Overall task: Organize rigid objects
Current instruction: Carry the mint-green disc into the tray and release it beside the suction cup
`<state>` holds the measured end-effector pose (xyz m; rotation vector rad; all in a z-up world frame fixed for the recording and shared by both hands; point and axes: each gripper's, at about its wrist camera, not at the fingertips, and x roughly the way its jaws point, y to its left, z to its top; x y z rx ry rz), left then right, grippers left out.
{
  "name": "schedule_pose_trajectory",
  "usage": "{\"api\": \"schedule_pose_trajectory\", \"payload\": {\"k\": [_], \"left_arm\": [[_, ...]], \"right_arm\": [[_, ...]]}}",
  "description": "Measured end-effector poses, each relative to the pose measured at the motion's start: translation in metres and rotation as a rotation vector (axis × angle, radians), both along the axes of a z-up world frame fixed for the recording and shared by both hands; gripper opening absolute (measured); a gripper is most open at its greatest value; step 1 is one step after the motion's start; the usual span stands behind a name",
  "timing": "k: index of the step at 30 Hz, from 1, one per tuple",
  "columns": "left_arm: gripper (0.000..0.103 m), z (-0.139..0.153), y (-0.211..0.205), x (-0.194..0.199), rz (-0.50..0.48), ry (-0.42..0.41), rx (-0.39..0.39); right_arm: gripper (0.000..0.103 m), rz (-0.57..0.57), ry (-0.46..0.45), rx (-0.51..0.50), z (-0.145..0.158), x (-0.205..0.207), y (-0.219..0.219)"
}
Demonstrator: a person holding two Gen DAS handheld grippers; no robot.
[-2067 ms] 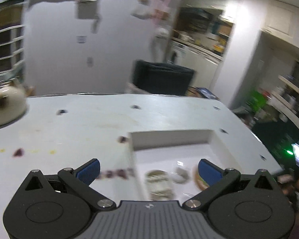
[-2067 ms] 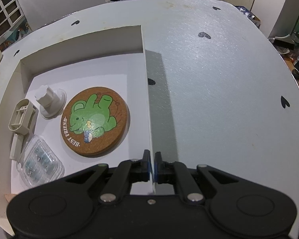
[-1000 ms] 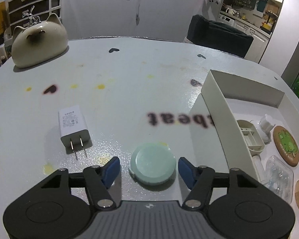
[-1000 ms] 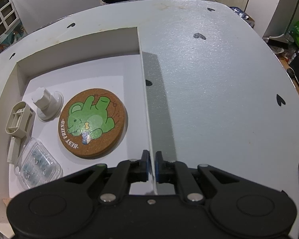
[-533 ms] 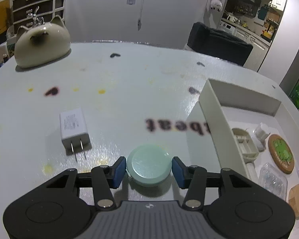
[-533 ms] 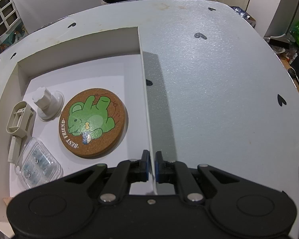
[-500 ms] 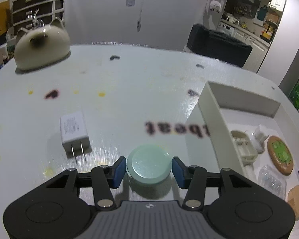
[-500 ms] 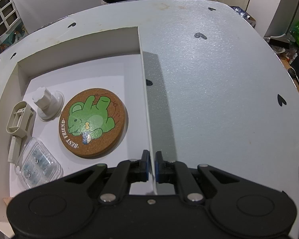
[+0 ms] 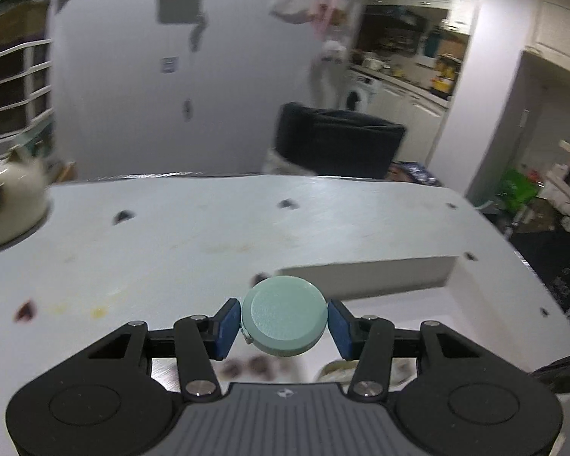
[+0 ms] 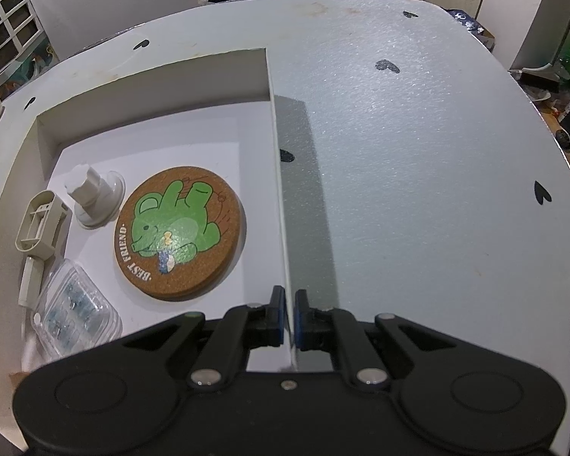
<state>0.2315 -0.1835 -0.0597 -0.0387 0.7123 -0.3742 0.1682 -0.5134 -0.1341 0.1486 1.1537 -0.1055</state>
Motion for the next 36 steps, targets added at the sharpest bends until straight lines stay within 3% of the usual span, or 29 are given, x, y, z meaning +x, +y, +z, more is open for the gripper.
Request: {"api": "schedule_pose_trajectory", "payload": {"k": [7,13,29,32,34,36], "left_arm": [[0.051,0.006,-0.065,0.026,-0.153,0.002,-0.030],[0.050,-0.007,-0.109,0.032,-0.239,0.040,-0.023],[0.051,-0.029,-0.083,0.013,-0.193,0.166,-0.011],[0.064,-0.029,-0.079,0.009,-0.185,0.178,-0.014],[0.084,-0.028,-0.077,0.006,-0.186,0.181,-0.014],[0.093,-0.026,-0.074,0.003,-0.185,0.181,-0.015]], "right_arm": [[0.005,0.000,0.002,0.004,0.000,0.001,-0.001],[0.005,0.007,0.007,0.010,-0.001,0.002,-0.002],[0.005,0.005,0.006,0.028,-0.001,0.001,-0.006],[0.005,0.004,0.005,0.028,-0.001,0.001,-0.006],[0.005,0.003,0.004,0.027,-0.001,0.001,-0.006],[0.005,0.004,0.004,0.026,-0.001,0.001,-0.006]]}}
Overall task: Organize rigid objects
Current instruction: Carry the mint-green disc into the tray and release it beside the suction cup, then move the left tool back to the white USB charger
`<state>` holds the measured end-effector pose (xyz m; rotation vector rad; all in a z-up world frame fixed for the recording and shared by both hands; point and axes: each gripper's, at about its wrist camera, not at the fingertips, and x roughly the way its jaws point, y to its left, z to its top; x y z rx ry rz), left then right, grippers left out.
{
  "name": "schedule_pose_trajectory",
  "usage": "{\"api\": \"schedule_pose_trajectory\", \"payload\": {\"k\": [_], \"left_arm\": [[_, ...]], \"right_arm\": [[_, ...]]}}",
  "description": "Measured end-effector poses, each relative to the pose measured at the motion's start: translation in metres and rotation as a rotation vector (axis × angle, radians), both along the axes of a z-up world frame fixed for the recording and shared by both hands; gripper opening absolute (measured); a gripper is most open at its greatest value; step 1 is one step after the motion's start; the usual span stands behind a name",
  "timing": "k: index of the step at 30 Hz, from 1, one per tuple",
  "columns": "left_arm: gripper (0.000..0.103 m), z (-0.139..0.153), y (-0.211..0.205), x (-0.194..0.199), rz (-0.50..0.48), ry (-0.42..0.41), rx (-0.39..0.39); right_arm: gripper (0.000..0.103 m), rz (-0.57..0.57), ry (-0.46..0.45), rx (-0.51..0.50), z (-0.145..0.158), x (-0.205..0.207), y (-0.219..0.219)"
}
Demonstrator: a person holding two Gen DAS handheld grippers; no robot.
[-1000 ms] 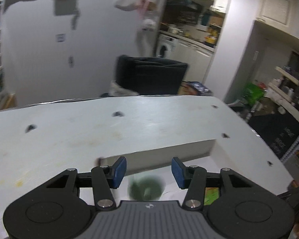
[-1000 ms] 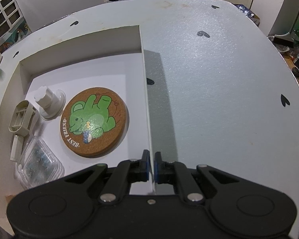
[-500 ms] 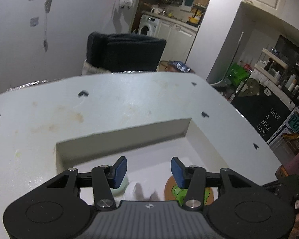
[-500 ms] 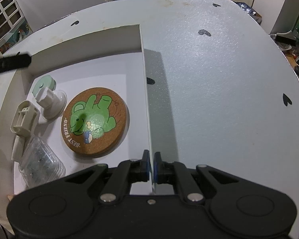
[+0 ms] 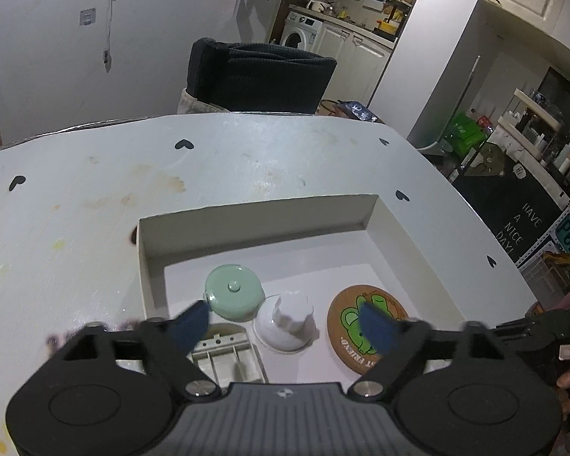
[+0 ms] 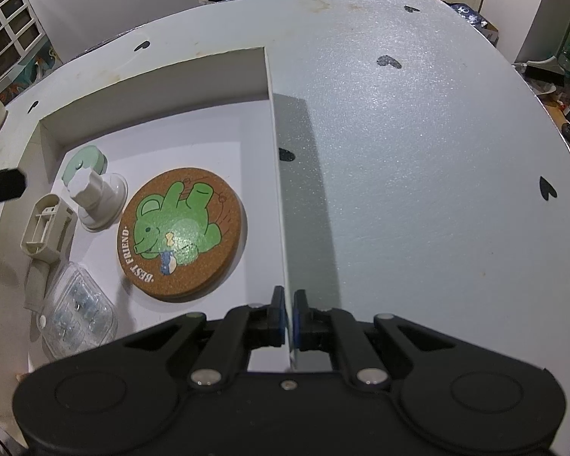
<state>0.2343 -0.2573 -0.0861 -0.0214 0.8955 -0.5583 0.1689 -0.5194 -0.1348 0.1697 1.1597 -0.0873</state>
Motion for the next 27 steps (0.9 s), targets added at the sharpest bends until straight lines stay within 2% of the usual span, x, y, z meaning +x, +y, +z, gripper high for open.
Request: {"api": "schedule_pose_trajectory", "payload": {"k": [3,14,27], "left_arm": [[0.103,0.002,0.004,-0.005,-0.001,0.004,-0.009],[0.103,0.008,0.036,-0.028,0.018,-0.006,-0.013],[0.103,0.003,0.112,-0.043,0.171,-0.010,0.001]], "right_arm": [[0.005,0.000,-0.001,-0.001,0.000,0.000,0.000],[0.006,-0.010,-0.009,-0.015,0.000,-0.001,0.004],[0.008,-0.036,-0.021,-0.035,-0.001,-0.004,0.010]]}}
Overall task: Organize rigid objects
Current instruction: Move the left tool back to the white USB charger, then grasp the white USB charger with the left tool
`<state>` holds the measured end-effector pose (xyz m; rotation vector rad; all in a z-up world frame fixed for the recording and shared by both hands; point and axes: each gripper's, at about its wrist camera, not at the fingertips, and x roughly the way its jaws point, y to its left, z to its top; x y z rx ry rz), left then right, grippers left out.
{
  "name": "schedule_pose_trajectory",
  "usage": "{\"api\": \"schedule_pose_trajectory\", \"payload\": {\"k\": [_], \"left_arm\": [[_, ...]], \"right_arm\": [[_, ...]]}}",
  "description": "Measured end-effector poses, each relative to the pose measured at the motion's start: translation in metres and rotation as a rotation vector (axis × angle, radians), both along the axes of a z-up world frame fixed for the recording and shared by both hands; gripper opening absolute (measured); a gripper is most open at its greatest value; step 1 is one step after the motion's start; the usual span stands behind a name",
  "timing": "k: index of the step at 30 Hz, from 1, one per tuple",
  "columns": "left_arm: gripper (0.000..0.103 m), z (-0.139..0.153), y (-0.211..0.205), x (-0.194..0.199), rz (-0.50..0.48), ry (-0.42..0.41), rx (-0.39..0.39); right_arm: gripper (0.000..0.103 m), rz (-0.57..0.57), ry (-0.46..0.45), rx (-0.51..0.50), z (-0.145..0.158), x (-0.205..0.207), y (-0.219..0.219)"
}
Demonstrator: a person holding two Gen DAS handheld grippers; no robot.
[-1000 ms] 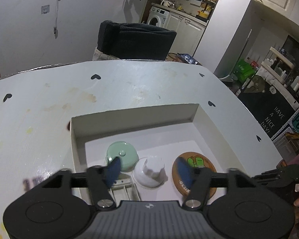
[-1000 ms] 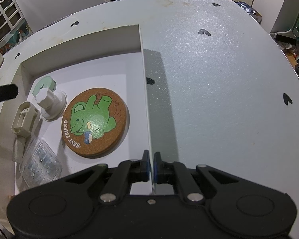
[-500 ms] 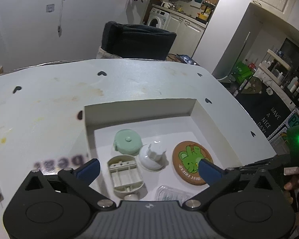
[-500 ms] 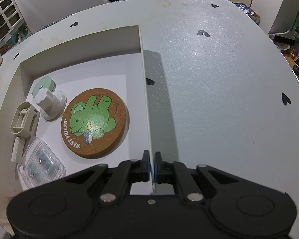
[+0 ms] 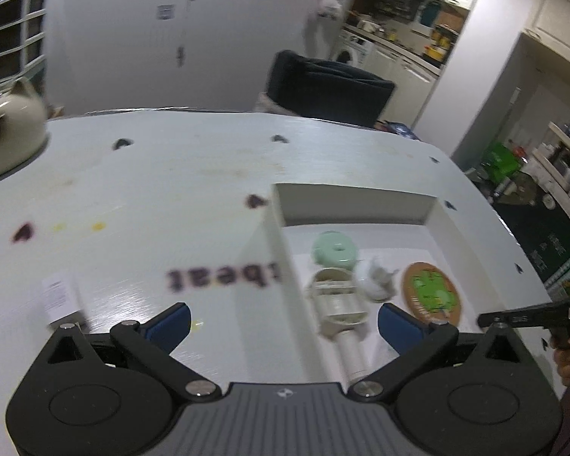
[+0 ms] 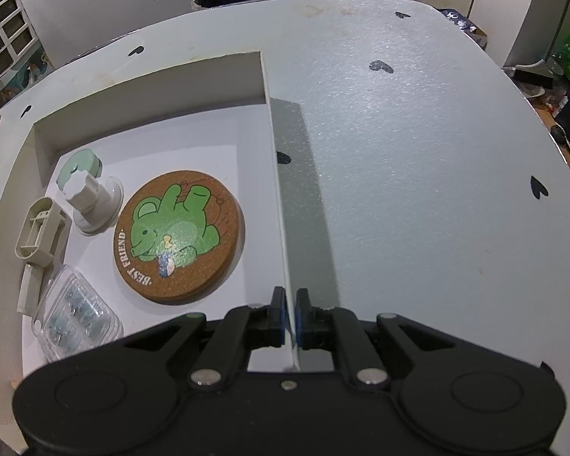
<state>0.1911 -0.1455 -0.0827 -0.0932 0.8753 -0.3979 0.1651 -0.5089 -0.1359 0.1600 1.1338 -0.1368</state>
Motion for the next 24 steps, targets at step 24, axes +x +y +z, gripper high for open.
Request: {"api": "schedule_pose_trajectory", "payload": {"k": [24], "left_arm": [[0.078,-0.043,0.110,0.038,0.475,0.006,0.043]], "right_arm": [[0.010,-0.053,0.001,-0.014,0.000,0.000,0.003]]}}
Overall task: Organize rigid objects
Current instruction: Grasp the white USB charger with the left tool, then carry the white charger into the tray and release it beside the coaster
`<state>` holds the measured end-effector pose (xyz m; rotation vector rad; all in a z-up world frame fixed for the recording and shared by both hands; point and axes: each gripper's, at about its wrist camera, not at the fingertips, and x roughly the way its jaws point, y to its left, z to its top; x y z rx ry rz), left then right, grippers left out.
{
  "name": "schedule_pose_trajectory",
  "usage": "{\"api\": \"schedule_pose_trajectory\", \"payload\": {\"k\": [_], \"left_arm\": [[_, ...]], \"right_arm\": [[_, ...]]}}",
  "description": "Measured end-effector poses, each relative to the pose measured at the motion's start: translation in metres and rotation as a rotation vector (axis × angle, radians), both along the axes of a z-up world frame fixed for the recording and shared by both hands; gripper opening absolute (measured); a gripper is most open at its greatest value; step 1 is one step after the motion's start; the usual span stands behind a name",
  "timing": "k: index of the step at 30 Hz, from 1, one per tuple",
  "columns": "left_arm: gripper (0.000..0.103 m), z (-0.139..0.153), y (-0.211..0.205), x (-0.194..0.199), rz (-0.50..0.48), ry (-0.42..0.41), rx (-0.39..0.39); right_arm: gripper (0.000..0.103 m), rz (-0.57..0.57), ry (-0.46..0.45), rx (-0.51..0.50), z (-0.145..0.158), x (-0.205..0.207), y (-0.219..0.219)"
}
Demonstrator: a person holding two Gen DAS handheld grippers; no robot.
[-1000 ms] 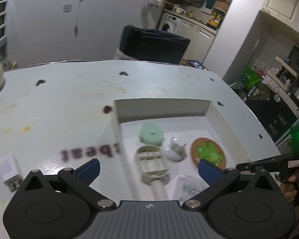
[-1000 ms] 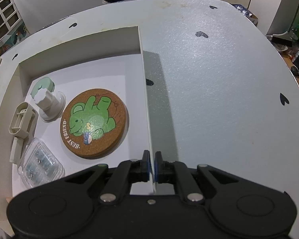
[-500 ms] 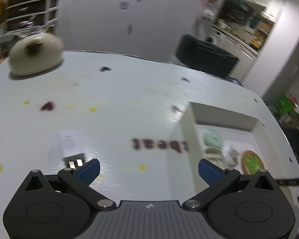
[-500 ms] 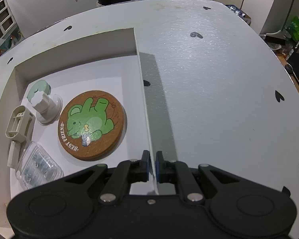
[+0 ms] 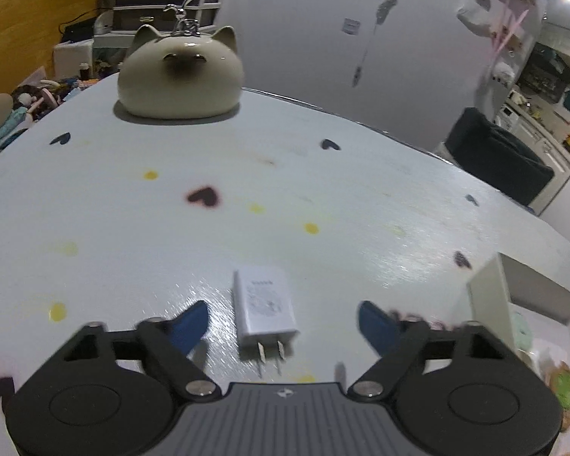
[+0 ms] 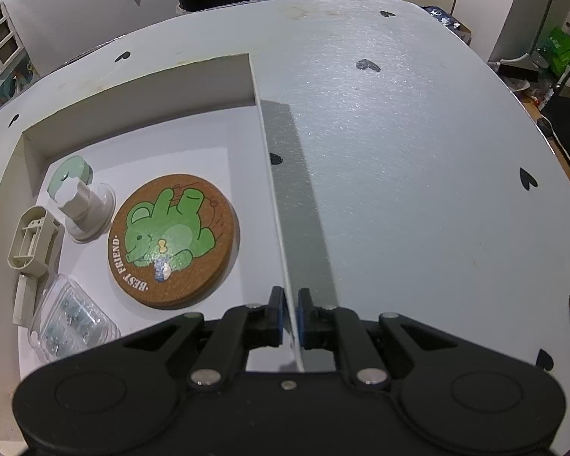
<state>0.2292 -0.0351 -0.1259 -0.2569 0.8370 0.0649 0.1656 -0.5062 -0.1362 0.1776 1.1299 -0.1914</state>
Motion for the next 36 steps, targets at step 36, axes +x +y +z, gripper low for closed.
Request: {"api": "schedule_pose_trajectory", "payload": {"k": [36], "left_arm": [[0.037,0.050,-0.091,0.012,-0.265,-0.112,0.007]], "right_arm": [[0.008,0.017,0.004,0.024,0.000,0.000,-0.005]]}}
